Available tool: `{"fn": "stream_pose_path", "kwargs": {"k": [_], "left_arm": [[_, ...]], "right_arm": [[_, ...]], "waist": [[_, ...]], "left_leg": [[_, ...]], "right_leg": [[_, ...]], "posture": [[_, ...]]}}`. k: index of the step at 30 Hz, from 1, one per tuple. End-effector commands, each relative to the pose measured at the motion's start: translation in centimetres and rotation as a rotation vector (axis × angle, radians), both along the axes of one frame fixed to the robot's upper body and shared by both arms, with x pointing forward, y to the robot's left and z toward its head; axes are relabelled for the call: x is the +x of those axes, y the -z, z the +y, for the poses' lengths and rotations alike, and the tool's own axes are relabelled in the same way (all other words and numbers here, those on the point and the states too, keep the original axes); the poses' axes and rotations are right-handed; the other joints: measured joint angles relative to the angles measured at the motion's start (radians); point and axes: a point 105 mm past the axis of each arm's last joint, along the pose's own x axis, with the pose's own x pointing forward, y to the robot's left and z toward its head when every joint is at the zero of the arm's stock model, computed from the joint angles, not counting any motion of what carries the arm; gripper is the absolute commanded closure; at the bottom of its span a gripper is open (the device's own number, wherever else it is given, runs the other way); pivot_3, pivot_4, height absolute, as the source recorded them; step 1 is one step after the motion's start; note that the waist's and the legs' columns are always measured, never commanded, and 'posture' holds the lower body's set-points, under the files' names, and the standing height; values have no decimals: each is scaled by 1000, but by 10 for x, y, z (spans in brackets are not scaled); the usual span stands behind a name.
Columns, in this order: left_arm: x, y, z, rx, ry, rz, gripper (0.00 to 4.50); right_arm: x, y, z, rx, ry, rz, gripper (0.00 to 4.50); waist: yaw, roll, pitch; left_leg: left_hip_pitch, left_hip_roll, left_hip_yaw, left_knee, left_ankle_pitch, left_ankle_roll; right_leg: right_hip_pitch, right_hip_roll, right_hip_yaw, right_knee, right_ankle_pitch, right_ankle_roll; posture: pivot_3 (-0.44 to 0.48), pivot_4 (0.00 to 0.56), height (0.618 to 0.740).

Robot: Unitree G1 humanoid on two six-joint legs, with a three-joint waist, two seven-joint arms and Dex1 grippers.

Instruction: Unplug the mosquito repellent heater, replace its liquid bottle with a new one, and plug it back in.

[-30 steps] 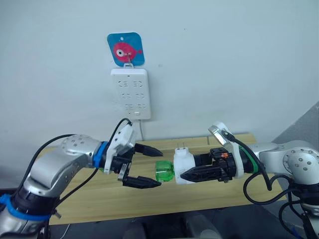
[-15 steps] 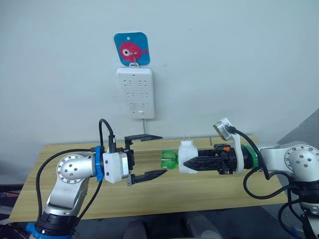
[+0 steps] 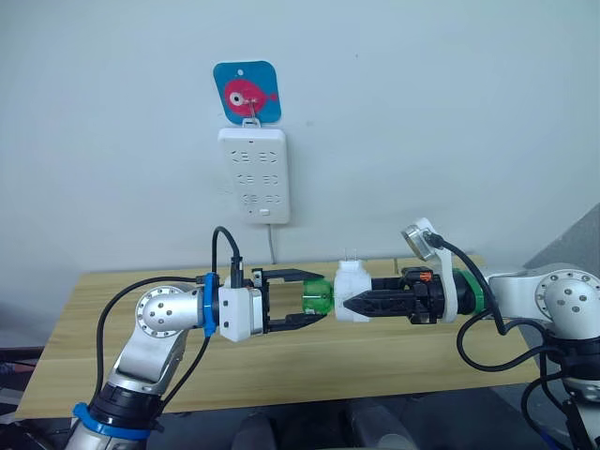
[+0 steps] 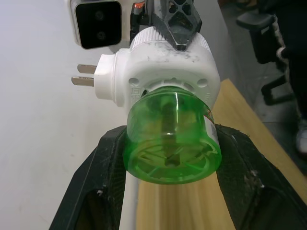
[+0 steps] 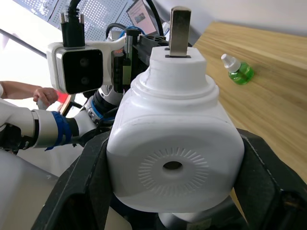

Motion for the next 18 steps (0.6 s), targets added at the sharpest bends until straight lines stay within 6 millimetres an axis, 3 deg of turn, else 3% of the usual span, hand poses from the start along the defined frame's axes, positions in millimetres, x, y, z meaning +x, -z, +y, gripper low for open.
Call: {"fn": "stream_pose_path", "kwargs": {"k": [1,5,7,13,18], "left_arm": [[1,-8,5,68,-13,247,2250],[5,-16,13,147,-40,892,2250],[7,-21,15,181,-34,1050,2250],[13,-30,3,125,4,976,2250],[5,-29,0,105,41,849,612]], "right_arm": [[-6,-13,1,30,-41,-49,1511],[-14,-13,5,10,-98,-96,1511],[-17,-15,6,21,-122,-103,1511],[-19,-17,7,40,-137,-114,1511],[-19,-17,7,55,-121,-100,1511]], "waist": [[-1,0,0],[2,-1,1],[1,-1,1],[-2,0,2],[1,0,2]], "left_leg": [[0,0,0,0,0,0],[0,0,-2,1,0,0],[0,0,-3,1,0,0],[-1,0,-3,-1,0,0],[-1,0,-3,-1,0,0]], "right_leg": [[0,0,0,0,0,0],[0,0,-2,1,-2,4],[0,0,-4,1,-2,4],[-1,1,-4,0,-1,-1],[-1,1,-3,0,-1,-1]], "posture": [[-115,104,735],[-106,104,735],[-106,104,735],[-118,105,735],[-113,108,735]]}}
